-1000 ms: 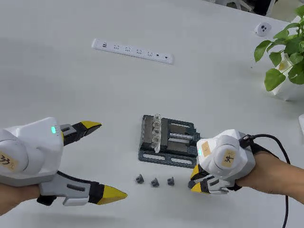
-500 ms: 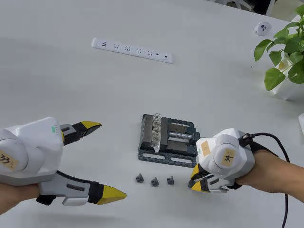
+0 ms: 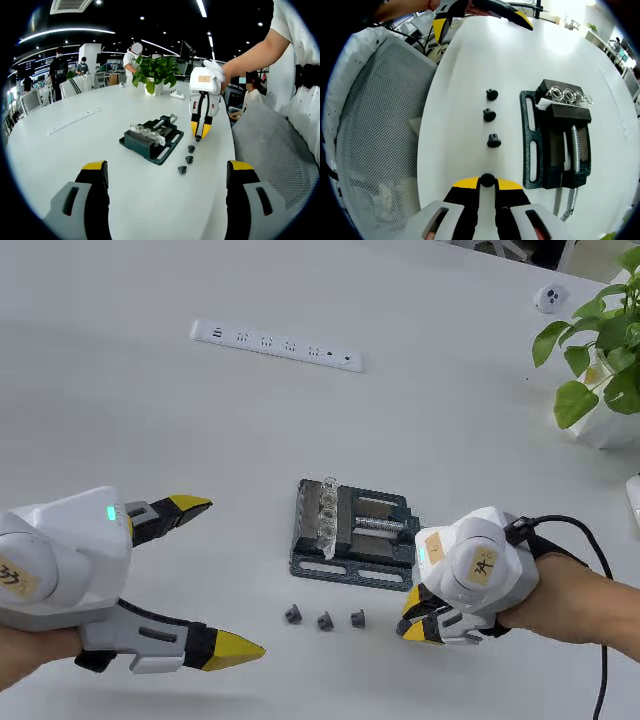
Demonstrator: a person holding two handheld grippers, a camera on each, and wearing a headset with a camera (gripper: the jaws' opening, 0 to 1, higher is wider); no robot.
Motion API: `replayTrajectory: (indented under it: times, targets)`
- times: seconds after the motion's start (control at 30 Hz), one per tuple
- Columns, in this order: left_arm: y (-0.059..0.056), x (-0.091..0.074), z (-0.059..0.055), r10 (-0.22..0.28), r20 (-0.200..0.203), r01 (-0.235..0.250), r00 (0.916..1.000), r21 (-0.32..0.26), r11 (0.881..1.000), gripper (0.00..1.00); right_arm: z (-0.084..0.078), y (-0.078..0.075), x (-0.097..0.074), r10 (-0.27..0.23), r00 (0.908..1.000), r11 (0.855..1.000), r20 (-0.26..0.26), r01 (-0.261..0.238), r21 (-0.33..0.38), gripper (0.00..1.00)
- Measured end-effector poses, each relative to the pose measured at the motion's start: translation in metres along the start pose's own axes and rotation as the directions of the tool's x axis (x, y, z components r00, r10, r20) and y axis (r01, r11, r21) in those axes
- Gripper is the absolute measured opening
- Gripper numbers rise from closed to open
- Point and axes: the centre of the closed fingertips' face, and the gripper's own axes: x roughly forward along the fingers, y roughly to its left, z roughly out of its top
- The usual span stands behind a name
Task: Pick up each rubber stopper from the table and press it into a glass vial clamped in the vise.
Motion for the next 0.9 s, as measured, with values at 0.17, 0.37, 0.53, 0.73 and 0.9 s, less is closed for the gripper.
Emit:
replayTrajectory:
  times: [0.17,0.37,0.53,0.73,0.9]
  targets:
    - [0.001,0.0,0.0,-0.003,-0.001,0.003,1.0,0.002,1.0,0.99,0.004,0.001,-0.007,0.003,0.9999,1.0,0.013,-0.004,0.009,0.07]
    - [0.001,0.0,0.0,-0.005,0.0,0.005,1.0,0.004,1.0,0.99,0.016,-0.004,-0.028,-0.017,0.9997,1.0,0.017,0.017,0.011,0.06]
    - [-0.001,0.001,0.0,-0.008,0.001,0.008,1.0,0.006,1.0,0.99,0.029,-0.016,-0.042,-0.034,0.9989,0.999,0.034,0.034,0.01,0.06]
    - [0.0,0.002,-0.001,-0.008,0.003,0.008,1.0,0.008,1.0,0.99,0.049,-0.032,-0.058,-0.048,0.9973,0.999,0.056,0.048,-0.004,0.06]
    - [0.0,0.001,0.0,-0.005,0.009,0.005,0.9999,0.008,1.0,0.99,0.067,-0.053,-0.071,-0.068,0.995,0.997,0.074,0.069,-0.017,0.06]
